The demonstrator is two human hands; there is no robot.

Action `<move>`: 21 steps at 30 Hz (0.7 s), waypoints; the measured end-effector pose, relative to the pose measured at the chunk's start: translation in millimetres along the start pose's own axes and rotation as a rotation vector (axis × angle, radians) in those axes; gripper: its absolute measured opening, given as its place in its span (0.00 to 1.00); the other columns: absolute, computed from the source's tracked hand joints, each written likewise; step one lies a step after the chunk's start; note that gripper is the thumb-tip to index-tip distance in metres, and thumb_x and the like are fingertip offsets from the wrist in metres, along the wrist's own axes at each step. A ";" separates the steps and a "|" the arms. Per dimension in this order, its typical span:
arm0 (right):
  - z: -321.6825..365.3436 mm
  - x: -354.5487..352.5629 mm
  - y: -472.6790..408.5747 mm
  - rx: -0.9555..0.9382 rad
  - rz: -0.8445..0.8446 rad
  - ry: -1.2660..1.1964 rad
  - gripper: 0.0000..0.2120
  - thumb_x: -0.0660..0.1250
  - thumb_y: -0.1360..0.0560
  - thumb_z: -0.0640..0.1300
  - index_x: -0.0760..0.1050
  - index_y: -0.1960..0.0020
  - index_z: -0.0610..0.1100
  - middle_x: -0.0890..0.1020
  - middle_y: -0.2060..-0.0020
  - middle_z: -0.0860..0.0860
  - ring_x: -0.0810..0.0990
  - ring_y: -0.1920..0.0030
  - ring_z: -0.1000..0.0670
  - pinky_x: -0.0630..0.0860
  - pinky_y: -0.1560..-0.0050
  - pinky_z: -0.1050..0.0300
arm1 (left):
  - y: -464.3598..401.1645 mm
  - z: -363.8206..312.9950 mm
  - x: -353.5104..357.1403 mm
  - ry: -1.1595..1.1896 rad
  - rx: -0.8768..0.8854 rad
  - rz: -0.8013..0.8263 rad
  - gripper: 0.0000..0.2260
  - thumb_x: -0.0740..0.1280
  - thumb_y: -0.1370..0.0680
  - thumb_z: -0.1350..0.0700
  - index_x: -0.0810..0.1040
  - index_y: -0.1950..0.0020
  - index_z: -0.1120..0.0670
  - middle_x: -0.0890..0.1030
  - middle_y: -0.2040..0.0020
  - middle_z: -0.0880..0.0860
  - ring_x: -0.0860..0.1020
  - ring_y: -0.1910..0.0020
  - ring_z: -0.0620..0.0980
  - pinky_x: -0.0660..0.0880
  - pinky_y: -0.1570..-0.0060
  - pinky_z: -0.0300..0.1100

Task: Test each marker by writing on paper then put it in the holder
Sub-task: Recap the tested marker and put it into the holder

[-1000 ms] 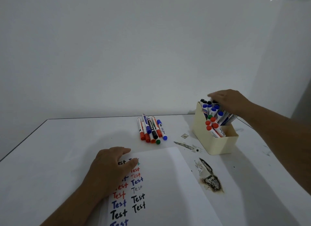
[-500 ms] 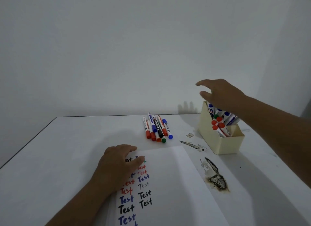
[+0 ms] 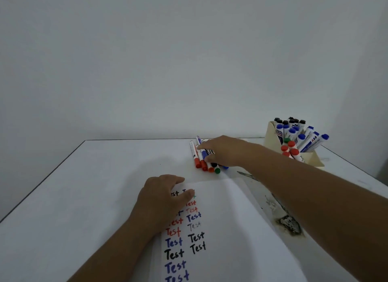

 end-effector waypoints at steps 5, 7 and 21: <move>0.8 11.2 -19.9 0.047 0.006 -0.035 0.23 0.62 0.18 0.51 0.65 0.24 0.58 0.76 0.41 0.50 0.76 0.61 0.52 0.75 0.57 0.55 | 1.1 -2.0 0.1 0.009 0.004 0.000 0.26 0.63 0.23 0.33 0.72 0.29 0.42 0.71 0.28 0.41 0.63 0.28 0.44 0.62 0.29 0.47; 2.2 13.7 -25.0 0.045 0.036 0.009 0.21 0.63 0.18 0.50 0.68 0.25 0.56 0.77 0.39 0.50 0.79 0.55 0.49 0.78 0.52 0.54 | 1.5 -1.9 0.4 0.003 0.002 0.003 0.26 0.63 0.23 0.33 0.71 0.28 0.42 0.71 0.28 0.42 0.63 0.28 0.45 0.62 0.29 0.47; 12.7 13.2 -22.5 0.043 -0.046 0.126 0.09 0.66 0.20 0.47 0.81 0.43 0.54 0.79 0.51 0.53 0.74 0.64 0.53 0.71 0.63 0.58 | 2.7 -4.2 0.8 -0.060 -0.024 0.034 0.27 0.61 0.23 0.32 0.70 0.27 0.41 0.69 0.26 0.42 0.62 0.26 0.46 0.60 0.28 0.48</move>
Point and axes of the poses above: each hand's wrist, its own y-axis away from the middle knuckle, its own x-axis out of the palm, z = x × y, the point moved 6 cm from there along -y, towards the middle knuckle
